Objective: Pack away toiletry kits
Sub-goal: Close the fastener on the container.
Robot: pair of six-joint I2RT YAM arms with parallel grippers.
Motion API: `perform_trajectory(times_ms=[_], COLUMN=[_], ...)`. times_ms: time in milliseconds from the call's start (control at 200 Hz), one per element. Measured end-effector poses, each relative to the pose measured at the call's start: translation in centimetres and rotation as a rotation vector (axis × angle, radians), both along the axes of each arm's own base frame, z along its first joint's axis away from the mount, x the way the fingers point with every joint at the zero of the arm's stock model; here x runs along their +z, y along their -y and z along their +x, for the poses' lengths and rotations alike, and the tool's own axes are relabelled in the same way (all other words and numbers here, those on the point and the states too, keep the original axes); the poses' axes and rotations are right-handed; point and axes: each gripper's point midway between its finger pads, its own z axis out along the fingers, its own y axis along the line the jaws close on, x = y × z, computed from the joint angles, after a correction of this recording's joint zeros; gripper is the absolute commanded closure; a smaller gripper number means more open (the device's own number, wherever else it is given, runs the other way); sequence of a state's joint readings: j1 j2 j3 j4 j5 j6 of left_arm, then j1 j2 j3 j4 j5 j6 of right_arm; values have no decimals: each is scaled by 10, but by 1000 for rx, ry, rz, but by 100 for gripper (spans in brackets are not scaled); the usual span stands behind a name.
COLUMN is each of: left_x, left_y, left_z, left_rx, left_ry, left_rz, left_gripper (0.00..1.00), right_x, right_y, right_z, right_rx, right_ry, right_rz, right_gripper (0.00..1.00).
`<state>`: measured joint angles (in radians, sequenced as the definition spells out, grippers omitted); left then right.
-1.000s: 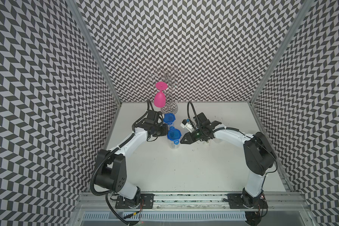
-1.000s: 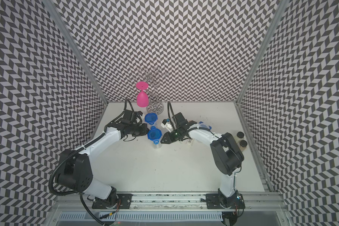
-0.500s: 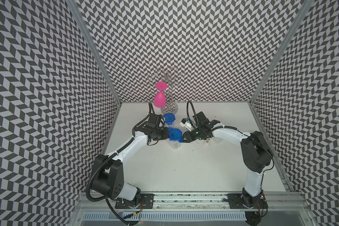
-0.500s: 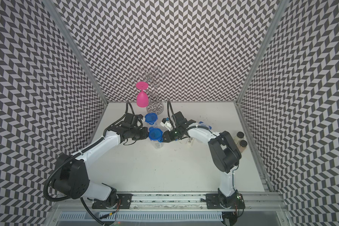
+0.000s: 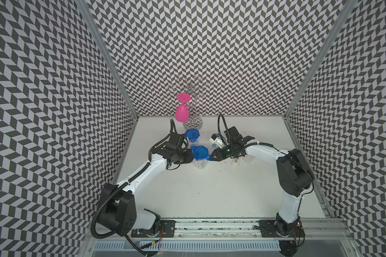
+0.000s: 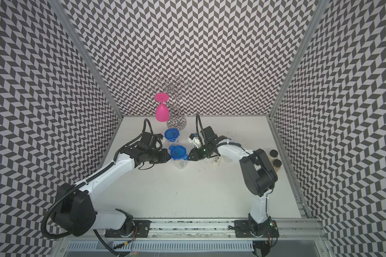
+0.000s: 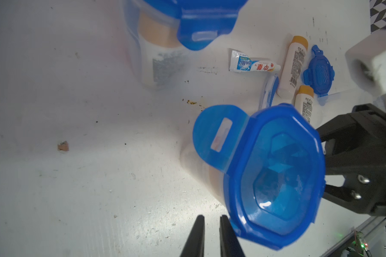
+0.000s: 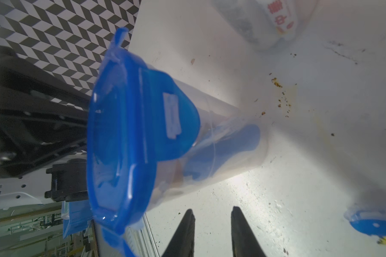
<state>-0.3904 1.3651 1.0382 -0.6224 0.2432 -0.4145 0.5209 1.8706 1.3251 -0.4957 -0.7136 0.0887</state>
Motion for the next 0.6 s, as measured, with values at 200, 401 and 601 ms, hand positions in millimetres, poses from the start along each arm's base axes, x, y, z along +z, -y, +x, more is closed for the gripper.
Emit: perform_trajectory(times_ms=[200, 401, 601], left_x=[62, 75, 45], left_y=[0, 16, 25], left_z=[22, 50, 59], left_rx=[-35, -90, -142], left_ry=[160, 214, 155], left_rz=[-18, -28, -13], left_gripper=[45, 42, 41], right_x=[26, 54, 44], right_y=[13, 11, 2], right_z=[-13, -32, -32], right_rx=[-6, 19, 34], right_ry=[50, 87, 54], right_rz=[-7, 46, 59], right_gripper=[70, 70, 71])
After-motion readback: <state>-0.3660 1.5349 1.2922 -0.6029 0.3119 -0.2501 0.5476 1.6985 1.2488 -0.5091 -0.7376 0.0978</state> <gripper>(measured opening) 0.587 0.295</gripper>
